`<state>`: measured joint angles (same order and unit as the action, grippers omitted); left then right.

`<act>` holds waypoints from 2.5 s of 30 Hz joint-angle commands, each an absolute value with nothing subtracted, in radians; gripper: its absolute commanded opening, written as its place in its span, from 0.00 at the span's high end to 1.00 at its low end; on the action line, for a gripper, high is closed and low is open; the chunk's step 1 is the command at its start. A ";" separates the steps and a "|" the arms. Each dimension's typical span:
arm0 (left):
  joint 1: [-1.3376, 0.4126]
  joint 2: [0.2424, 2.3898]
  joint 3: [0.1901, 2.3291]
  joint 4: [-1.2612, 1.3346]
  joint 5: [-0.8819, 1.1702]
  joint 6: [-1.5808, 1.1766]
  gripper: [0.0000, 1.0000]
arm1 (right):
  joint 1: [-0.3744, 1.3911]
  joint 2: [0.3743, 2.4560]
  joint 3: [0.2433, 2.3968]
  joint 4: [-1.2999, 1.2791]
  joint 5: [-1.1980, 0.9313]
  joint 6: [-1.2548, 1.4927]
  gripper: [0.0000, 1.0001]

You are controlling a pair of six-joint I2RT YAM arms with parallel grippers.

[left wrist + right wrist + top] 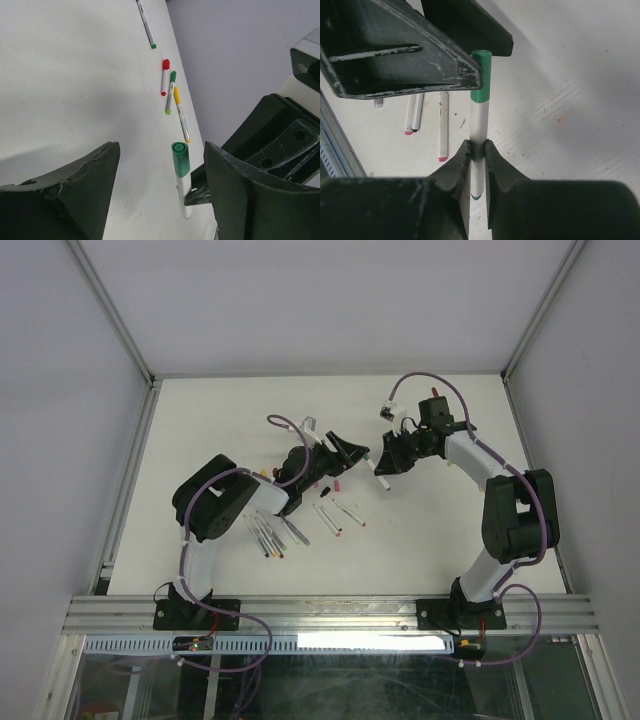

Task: Open the pen caps
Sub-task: Pick up the pen from the center of the board, then open the pen cap from the pen.

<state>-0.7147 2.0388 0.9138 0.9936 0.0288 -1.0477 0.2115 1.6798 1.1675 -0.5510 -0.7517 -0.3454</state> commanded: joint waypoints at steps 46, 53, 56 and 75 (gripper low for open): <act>-0.759 2.000 0.912 1.229 0.064 -1.068 1.00 | 0.262 1.686 1.140 -0.457 -0.833 -0.254 0.75; -0.695 1.973 0.942 1.209 0.037 -1.016 1.00 | 0.264 1.669 1.145 -0.478 -0.837 -0.278 1.00; -0.603 1.958 1.009 1.158 0.031 -0.983 1.00 | 0.264 1.674 1.144 -0.486 -0.855 -0.287 1.00; -0.396 1.708 1.075 0.834 -0.068 -0.856 1.00 | 0.325 1.742 1.180 -0.565 -0.671 -0.302 1.00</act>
<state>-0.3691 1.8164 1.1473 0.8703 -0.1307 -0.9134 0.2920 1.7130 1.1393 -0.5133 -0.7979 -0.2874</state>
